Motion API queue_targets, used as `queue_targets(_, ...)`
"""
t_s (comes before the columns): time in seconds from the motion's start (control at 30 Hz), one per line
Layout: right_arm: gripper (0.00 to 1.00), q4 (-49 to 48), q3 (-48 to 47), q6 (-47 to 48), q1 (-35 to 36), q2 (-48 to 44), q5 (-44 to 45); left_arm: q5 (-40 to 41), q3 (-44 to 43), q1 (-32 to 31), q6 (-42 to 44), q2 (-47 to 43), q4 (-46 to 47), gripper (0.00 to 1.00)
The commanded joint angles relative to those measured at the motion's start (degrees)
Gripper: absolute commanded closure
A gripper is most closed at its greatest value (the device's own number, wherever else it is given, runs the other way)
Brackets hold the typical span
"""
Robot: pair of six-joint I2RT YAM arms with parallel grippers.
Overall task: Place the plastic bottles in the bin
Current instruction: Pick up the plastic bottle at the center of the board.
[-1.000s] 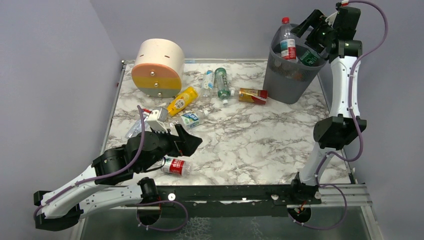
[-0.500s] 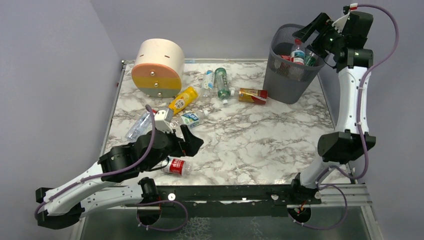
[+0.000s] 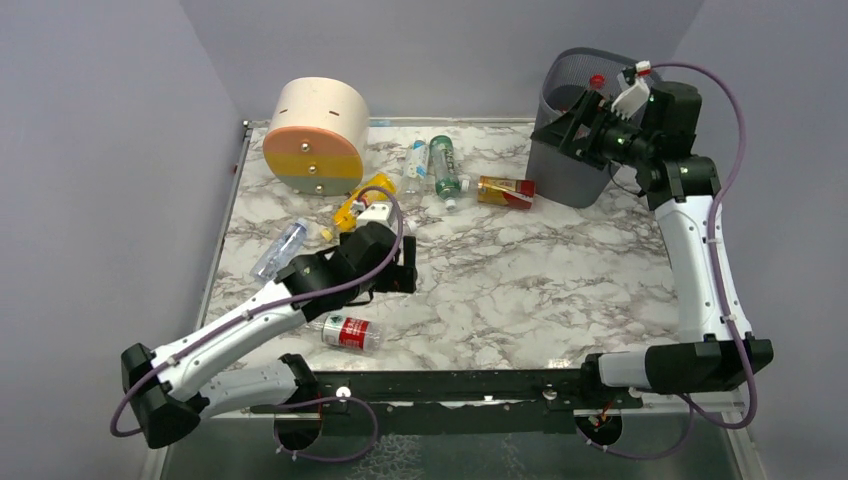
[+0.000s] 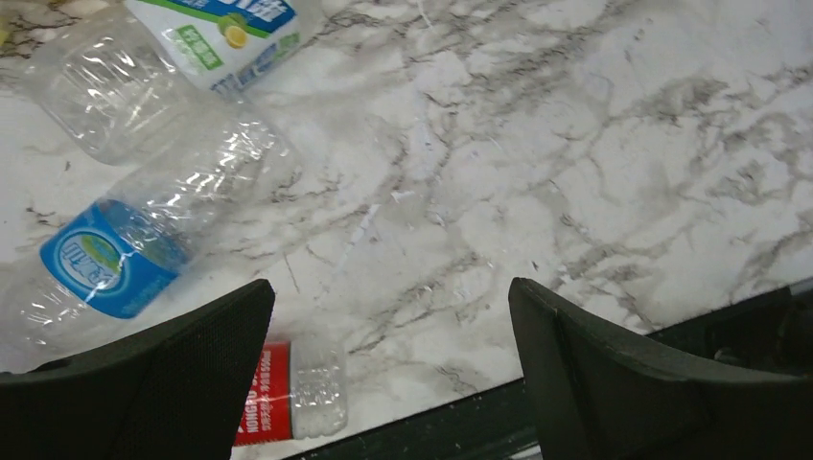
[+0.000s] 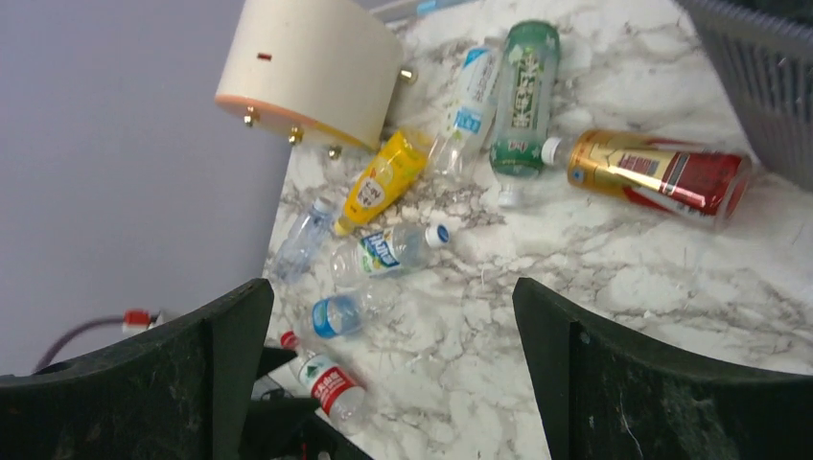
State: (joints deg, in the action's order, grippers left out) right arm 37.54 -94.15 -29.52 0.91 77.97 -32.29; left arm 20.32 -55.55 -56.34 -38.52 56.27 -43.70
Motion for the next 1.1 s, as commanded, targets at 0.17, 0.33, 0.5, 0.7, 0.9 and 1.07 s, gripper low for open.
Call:
queue_targets(0.17,0.01,0.1,11.6,2.5,3.7,-8.8,-2.6,-14.0,1.3,20.5,12.6,8.4,4.4,0.01)
queue_targets(0.33,0.01,0.9,14.2,3.8,3.8,-10.1,-3.5,-16.5,3.8,26.6,13.7,9.4,4.7,0.01)
queue_targets(0.5,0.01,0.9,15.5,4.7,3.8,-10.5,-4.7,-17.0,5.8,28.7,13.3,9.4,4.7,0.01)
queue_targets(0.7,0.01,-0.2,17.8,4.5,3.8,-11.2,-5.7,-18.6,3.7,30.3,14.3,15.4,4.5,0.01)
queue_targets(0.9,0.01,-0.3,19.5,4.8,3.8,-12.5,-5.5,-15.7,2.9,31.0,17.0,18.0,4.4,0.01)
queue_targets(1.07,0.01,-0.8,20.7,4.8,3.8,-12.7,-5.8,-14.8,2.3,31.1,18.3,20.9,4.9,0.01)
